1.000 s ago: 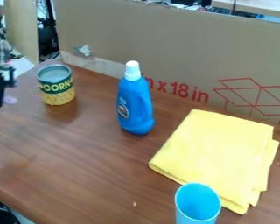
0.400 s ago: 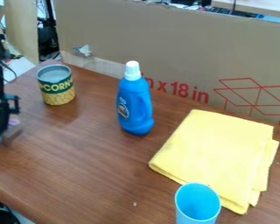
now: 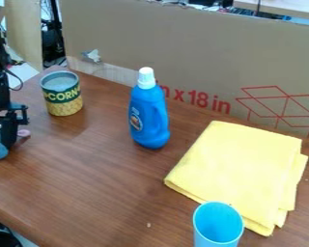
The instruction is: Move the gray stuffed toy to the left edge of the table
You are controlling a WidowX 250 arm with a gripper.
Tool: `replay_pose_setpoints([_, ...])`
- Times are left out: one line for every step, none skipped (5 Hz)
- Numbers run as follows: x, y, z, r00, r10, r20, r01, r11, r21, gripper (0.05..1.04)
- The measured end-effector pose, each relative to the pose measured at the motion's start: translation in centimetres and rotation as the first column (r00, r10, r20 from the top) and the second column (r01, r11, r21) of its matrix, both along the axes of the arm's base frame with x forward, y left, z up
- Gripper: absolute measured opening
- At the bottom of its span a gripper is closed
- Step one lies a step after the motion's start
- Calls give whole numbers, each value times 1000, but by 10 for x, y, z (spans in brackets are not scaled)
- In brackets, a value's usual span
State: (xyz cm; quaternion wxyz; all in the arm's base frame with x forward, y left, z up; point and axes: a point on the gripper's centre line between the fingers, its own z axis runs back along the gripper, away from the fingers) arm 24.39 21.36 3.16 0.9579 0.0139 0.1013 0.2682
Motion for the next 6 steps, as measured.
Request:
replay_pose_setpoints([-1,-14,13,998,2,-55,-4,1000,-31,943])
replay_pose_setpoints([9,-31,66,999,-20,30,19,999,33,1010])
replay_pose_setpoints([11,-43,100,996,-21,82,13,996,93,1005])
replay_pose_setpoints([4,-74,121,991,-95,96,83,989,121,1004])
replay_pose_setpoints([-21,-120,132,970,-211,122,201,976,86,1003])
replay_pose_setpoints([-43,-159,139,942,-285,175,284,958,31,1003])
